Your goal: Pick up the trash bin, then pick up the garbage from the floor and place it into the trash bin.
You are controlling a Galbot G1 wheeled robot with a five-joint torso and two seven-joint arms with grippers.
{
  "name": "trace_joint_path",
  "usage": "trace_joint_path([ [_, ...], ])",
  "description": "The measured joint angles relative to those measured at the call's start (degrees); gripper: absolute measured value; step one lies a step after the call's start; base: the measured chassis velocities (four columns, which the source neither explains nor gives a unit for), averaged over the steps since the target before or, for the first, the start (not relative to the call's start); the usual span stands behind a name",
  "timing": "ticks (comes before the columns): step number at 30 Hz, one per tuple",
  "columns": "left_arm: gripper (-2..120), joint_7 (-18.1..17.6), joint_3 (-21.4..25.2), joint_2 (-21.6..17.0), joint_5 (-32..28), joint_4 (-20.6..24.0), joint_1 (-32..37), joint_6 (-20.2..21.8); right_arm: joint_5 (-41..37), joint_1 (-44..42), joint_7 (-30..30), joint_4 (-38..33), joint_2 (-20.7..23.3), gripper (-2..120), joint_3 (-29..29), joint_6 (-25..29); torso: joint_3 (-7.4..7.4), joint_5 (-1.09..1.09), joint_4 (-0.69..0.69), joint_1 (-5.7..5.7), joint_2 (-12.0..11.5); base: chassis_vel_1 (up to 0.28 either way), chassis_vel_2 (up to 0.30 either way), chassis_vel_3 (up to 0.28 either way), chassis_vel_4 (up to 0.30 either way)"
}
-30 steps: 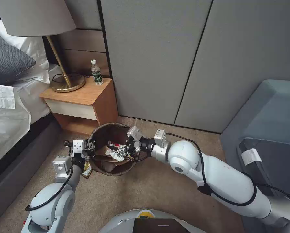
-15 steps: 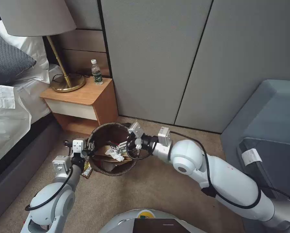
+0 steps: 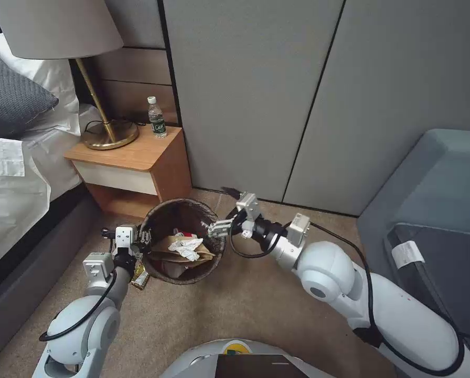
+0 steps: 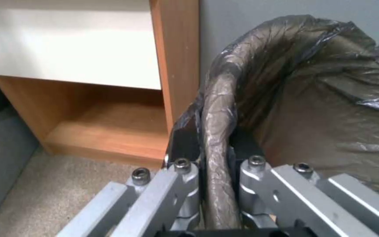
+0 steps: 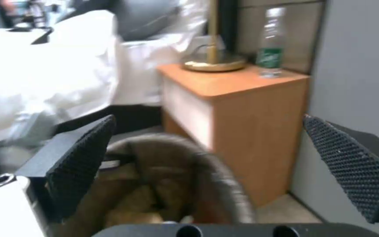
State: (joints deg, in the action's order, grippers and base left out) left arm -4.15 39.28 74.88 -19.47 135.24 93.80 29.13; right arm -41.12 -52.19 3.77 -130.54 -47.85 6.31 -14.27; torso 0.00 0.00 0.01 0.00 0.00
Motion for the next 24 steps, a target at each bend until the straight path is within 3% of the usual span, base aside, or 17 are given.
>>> trace_joint_path([
  [7, 5, 0.0, 0.3, 0.1, -0.1, 0.0, 0.1, 0.0, 6.1, -7.7, -0.4, 0.8, -2.3, 100, -9.3, 1.7, 0.00, 0.01, -0.02, 0.00, 0.0, 0.000, 0.000, 0.000, 0.000],
  [11, 5, 0.0, 0.4, 0.1, 0.0, -0.1, 0.3, -0.1, 11.8, -16.4, -1.1, 0.9, -4.8, 100, -16.7, 3.8, 0.00, 0.00, -0.01, 0.00, 0.0, 0.000, 0.000, 0.000, 0.000],
  [16, 5, 0.1, 0.6, -0.1, -0.1, -0.1, 0.5, -0.1, 14.9, -21.6, -1.2, 1.2, -7.1, 100, -20.7, 5.3, 0.00, 0.00, -0.02, 0.00, 0.0, 0.000, 0.000, 0.000, 0.000],
  [24, 5, 0.0, 0.8, -0.3, -0.2, 0.0, 0.6, -0.1, 23.3, -33.2, -1.5, 1.2, -15.8, 100, -30.0, 9.5, -0.01, -0.01, -0.03, 0.00, 0.0, 0.000, 0.000, 0.000, 0.000],
])
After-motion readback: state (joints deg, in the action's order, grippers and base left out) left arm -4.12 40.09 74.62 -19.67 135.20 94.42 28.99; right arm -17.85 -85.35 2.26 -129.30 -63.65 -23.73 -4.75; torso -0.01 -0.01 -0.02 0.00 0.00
